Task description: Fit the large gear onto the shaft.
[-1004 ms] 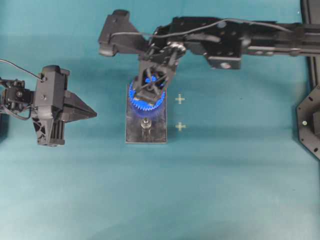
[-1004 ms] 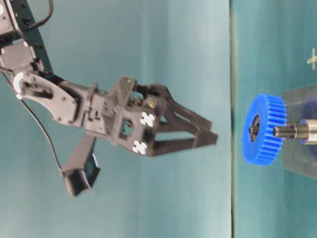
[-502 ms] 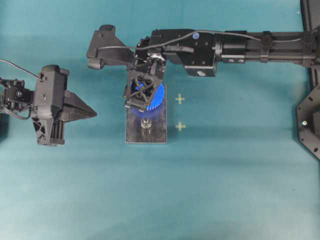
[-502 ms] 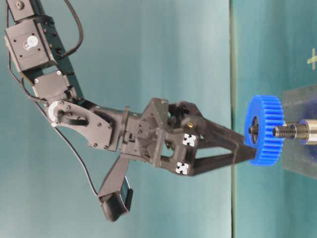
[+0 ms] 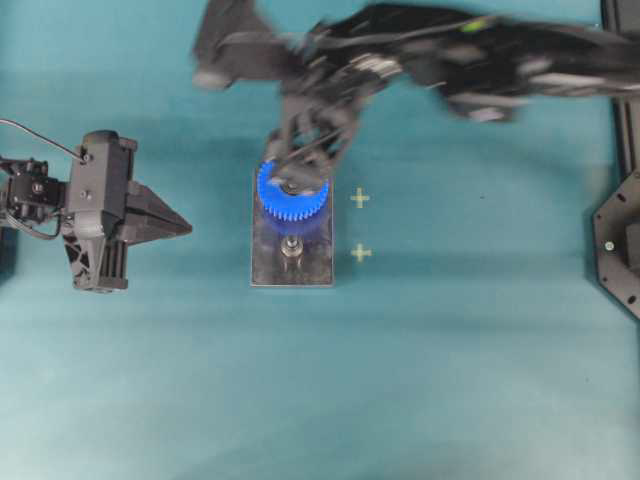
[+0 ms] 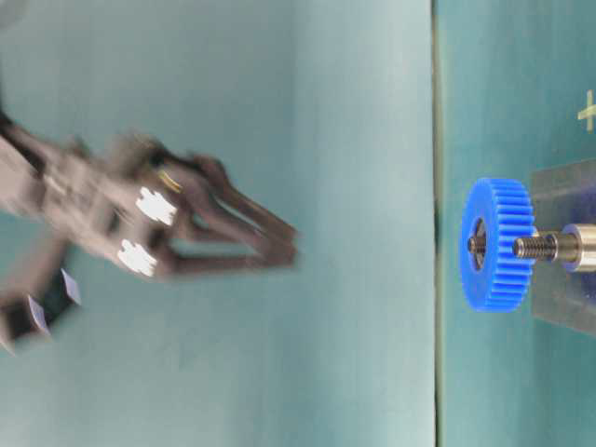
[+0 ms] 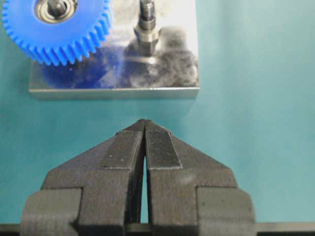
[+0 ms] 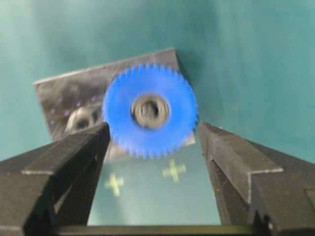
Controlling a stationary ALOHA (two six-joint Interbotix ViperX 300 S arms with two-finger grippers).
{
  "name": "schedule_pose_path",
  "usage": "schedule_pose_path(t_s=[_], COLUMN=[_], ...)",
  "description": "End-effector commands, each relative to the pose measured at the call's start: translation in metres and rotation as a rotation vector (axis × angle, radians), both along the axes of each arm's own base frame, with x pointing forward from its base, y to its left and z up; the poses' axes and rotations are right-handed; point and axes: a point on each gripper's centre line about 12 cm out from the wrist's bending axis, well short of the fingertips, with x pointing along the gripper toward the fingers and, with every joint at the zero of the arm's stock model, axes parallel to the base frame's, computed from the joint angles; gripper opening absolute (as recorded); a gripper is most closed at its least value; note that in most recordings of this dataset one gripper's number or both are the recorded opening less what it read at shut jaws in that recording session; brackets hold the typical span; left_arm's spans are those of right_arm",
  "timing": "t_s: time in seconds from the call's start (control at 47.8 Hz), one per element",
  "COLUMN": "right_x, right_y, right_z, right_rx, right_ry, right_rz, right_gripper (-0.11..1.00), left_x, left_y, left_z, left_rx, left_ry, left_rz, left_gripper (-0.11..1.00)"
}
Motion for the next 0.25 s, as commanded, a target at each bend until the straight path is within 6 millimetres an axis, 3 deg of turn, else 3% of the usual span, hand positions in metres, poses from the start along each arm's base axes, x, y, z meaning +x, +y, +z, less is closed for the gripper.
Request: schedule_pose_path(t_s=[0.0,0.23], right_x=[-0.02,-0.047], right_y=[0.005,0.012], right_z=[0.011,0.007], right_rx=[-0.009,-0.009], right_ry=[-0.034,-0.128], right_rz=[0.007,-0.016], right_gripper=[0.78,0.78], left_x=[0.002,0.001], left_y=[0.0,0.001], left_z=[0.009,0.015], left_rx=[0.001,-0.001], left_ry=[-0.046,-0.124], left_rz=[0.0,0.003], left_gripper=[0.0,0.0])
